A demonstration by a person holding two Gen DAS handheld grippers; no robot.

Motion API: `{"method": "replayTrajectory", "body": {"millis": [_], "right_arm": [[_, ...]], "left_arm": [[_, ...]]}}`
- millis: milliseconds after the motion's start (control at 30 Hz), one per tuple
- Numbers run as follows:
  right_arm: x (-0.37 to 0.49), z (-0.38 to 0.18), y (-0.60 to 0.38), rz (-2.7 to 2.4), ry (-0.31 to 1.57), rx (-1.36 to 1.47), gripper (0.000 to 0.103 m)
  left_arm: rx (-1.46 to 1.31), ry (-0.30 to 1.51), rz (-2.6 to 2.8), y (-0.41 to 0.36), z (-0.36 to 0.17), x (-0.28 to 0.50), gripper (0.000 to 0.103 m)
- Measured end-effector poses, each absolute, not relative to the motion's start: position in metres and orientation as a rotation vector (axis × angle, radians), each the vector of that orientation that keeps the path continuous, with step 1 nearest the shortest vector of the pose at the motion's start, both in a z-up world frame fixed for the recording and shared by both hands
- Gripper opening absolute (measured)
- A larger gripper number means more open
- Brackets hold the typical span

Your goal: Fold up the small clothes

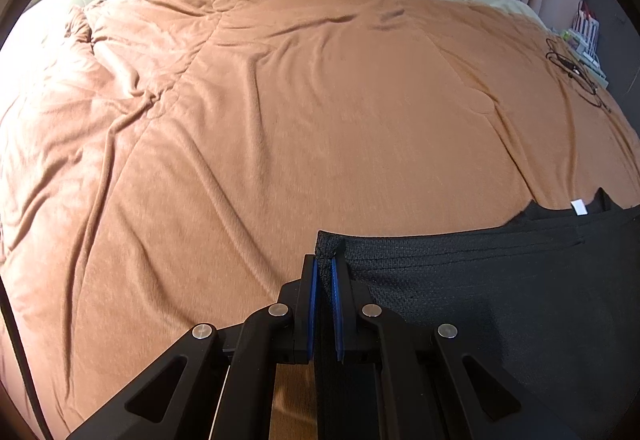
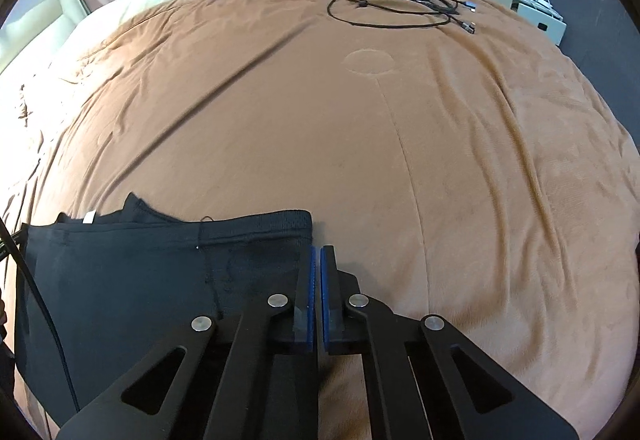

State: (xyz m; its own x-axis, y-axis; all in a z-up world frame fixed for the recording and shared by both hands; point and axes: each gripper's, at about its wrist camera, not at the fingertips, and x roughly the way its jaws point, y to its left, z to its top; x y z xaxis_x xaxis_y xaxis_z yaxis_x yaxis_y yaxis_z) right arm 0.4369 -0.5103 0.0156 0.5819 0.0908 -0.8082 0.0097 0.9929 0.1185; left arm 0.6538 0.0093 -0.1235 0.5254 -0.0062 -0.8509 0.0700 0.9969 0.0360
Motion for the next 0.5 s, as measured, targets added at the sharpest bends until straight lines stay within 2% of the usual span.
{"method": "replayTrajectory", "body": {"millis": [500], "right_arm": [[0.445,0.022,-0.515,0.034,0.902,0.164,0.0]], "left_arm": [[0.08,1.018,-0.002,0.002,-0.13,0.683,0.007]]}}
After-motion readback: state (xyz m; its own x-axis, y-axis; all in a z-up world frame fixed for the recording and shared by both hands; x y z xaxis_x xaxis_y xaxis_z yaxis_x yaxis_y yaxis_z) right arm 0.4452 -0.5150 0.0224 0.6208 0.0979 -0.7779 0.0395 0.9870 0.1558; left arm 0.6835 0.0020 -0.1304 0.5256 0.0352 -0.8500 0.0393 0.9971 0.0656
